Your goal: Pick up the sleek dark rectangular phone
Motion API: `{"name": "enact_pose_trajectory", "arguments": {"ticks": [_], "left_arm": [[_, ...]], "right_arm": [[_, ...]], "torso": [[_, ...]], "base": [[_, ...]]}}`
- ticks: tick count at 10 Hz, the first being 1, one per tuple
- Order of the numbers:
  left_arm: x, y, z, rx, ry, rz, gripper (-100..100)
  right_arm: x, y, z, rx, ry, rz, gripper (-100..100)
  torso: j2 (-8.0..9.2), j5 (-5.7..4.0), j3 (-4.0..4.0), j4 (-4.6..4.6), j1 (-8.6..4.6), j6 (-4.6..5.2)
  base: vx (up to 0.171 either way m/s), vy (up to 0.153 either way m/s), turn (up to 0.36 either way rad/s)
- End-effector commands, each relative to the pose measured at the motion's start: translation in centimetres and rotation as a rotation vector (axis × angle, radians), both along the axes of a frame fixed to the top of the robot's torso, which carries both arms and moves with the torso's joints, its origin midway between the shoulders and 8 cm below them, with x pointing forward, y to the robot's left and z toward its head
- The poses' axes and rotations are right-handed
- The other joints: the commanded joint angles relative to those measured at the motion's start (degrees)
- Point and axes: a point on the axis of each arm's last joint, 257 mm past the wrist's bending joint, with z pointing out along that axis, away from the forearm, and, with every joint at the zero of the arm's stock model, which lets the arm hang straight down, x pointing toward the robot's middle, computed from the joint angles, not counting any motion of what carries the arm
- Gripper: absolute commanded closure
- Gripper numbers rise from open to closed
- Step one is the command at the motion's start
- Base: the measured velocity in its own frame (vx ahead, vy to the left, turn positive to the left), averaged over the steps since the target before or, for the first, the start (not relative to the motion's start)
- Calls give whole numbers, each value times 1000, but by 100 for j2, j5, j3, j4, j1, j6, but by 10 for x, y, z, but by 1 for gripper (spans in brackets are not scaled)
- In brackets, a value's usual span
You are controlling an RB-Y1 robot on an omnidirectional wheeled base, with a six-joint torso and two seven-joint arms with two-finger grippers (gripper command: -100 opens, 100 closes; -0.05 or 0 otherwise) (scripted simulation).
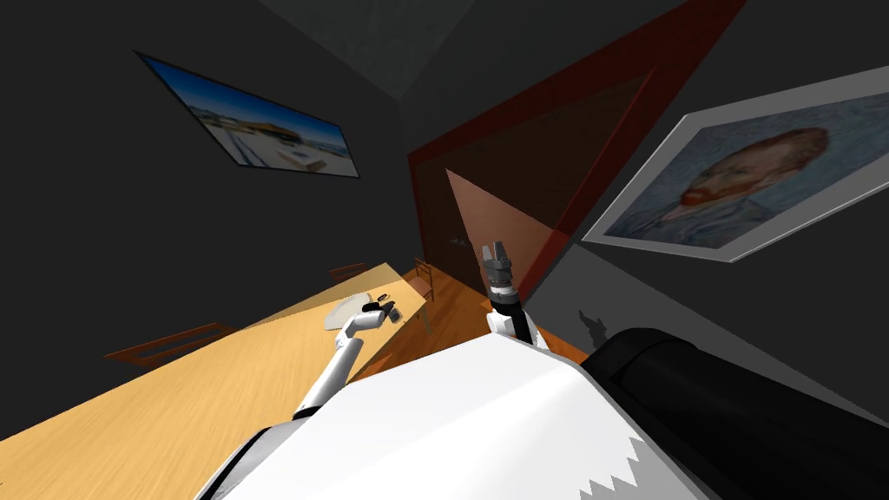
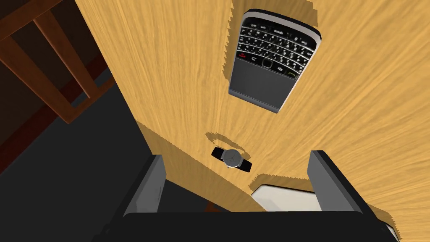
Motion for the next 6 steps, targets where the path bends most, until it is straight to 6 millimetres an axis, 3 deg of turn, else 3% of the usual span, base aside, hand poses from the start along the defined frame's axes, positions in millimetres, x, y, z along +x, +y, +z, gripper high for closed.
{"name": "enact_pose_trajectory", "arguments": {"ticks": [1,4,6], "left_arm": [[-9,5,-12,12,62,-7,-100],[-28,15,-32,24,145,0,-100],[-52,27,-51,44,254,2,-100]], "right_arm": [[0,0,0,0,0,0,0],[0,0,0,0,0,0,0],[0,0,0,0,0,0,0]], "torso": [[0,0,0,0,0,0],[-3,0,-2,0,-1,2],[-3,-1,-2,0,-4,2]], "base": [[58,-11,-75],[49,-14,-58],[62,-27,-96]]}}
